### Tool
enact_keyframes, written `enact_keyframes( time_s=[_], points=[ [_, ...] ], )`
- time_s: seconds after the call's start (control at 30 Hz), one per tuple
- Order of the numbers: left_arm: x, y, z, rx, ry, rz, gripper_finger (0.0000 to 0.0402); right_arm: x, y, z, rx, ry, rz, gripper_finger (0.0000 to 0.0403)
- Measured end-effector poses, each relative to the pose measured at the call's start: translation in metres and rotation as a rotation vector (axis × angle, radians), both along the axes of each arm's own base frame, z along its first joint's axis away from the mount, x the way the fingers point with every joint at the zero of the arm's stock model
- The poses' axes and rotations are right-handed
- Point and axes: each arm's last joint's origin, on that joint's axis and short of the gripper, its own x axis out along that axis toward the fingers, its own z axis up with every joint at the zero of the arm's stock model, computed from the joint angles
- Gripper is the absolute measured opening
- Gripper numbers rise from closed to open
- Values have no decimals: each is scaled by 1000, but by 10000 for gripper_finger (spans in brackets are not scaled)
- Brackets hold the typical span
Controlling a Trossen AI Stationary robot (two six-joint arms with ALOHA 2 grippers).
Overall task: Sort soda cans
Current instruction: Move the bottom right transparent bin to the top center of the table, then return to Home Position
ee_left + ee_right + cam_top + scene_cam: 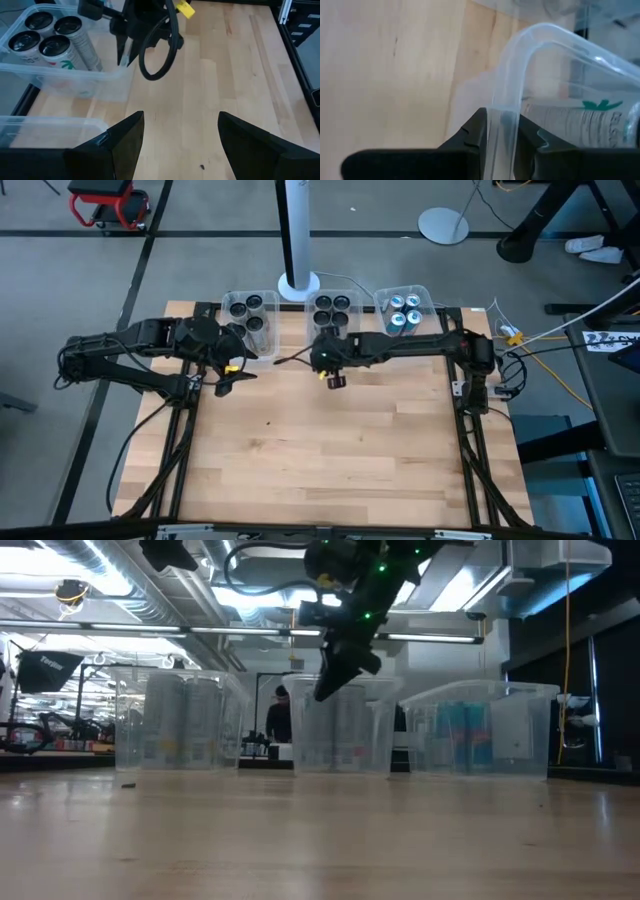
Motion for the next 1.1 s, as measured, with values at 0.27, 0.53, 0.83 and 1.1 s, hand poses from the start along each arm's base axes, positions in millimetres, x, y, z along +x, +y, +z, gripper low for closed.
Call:
enact_keyframes(
  time_s=[0.27,0.53,0.83,1.1],
  points=[
    [0,0,0,-13,0,11,244,1,-3,-1,-104,34,39,85],
    [0,0,0,-40,-2,33,244,0,-2,4,-90,21,64,189],
    [0,0,0,-19,-5,16,244,-10,7,70,-146,-67,191,228],
    [-2,0,0,31,-21,-22,200,-34,47,115,-284,-62,467,214]
  ],
)
